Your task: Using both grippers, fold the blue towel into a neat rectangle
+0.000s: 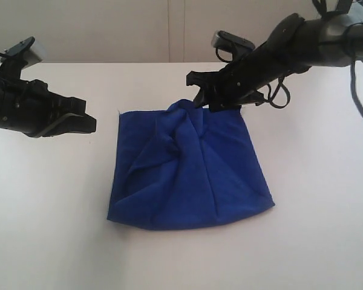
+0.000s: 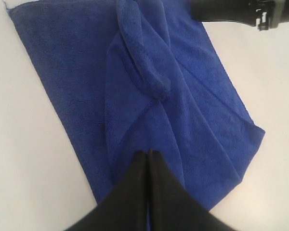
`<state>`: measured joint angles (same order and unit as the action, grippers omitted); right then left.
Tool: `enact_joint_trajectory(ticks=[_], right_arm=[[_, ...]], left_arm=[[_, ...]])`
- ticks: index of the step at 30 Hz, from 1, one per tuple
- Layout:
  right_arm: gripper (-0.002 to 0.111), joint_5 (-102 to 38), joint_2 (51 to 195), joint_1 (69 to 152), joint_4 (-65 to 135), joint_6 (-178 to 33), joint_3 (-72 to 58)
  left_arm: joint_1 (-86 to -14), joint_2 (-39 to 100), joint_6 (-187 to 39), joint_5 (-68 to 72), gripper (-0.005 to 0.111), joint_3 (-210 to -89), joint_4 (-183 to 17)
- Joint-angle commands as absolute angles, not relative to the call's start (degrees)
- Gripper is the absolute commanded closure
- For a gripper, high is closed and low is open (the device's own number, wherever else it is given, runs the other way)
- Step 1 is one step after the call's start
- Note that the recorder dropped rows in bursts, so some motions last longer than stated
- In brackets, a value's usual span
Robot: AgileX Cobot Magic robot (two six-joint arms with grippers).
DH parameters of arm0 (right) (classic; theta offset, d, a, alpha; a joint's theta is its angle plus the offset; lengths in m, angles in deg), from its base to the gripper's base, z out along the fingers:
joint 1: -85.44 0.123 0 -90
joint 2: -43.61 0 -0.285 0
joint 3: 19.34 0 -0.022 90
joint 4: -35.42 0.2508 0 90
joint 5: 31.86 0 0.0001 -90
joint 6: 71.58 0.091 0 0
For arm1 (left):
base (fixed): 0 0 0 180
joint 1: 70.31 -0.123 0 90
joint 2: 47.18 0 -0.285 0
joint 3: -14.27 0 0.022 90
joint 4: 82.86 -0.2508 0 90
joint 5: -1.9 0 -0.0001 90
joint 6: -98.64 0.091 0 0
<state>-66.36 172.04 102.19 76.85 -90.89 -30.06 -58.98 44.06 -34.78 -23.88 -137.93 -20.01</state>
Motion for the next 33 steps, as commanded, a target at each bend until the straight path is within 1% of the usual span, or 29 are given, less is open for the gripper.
enact_joint_trajectory(ticks=[1, 6, 12, 16, 19, 21, 22, 23, 25, 30, 33], right_arm=[[0.069, -59.42, 174.69, 102.03, 77.68, -90.75, -30.08], [0.069, -56.23, 177.68, 102.03, 78.85, -90.75, -30.19], [0.069, -58.69, 178.41, 102.26, 80.89, -90.86, -32.03], [0.07, -57.6, 178.84, 103.4, 80.76, -92.17, -32.14], [0.08, -57.35, 180.43, 103.69, 80.76, -92.3, -32.25], [0.095, -57.47, 180.33, 103.69, 80.76, -92.3, -32.25], [0.105, -57.47, 180.06, 103.69, 80.76, -92.3, -32.25], [0.108, -57.59, 179.43, 103.69, 80.76, -92.3, -32.25], [0.108, -59.36, 177.71, 103.69, 80.62, -92.3, -32.27], [0.108, -70.04, 174.9, 103.94, 80.61, -93.86, -32.27], [0.108, -71.59, 175.54, 105.01, 80.4, -94.45, -32.06]], left_arm=[[-58.72, 44.0, -34.63, -24.7, 0.107, -137.9, -19.01], [-58.72, 44.0, -34.63, -24.7, 0.107, -137.9, -18.87], [-58.72, 44.0, -34.63, -24.47, 0.107, -137.9, -18.87], [-58.72, 44.0, -34.63, -24.2, 0.107, -137.9, -18.87], [-58.72, 44.0, -34.63, -24.48, 0.107, -137.9, -18.87], [-58.72, 44.0, -34.63, -24.48, 0.107, -137.9, -18.87], [-58.72, 44.0, -34.63, -24.48, 0.107, -137.9, -18.87], [-58.72, 44.0, -34.63, -24.48, 0.107, -137.9, -18.87], [-58.72, 44.0, -34.63, -24.48, 0.107, -137.9, -18.87], [-58.72, 44.0, -34.63, -24.15, 0.107, -137.9, -18.87], [-58.72, 44.0, -34.63, -23.34, 0.107, -137.9, -18.77]])
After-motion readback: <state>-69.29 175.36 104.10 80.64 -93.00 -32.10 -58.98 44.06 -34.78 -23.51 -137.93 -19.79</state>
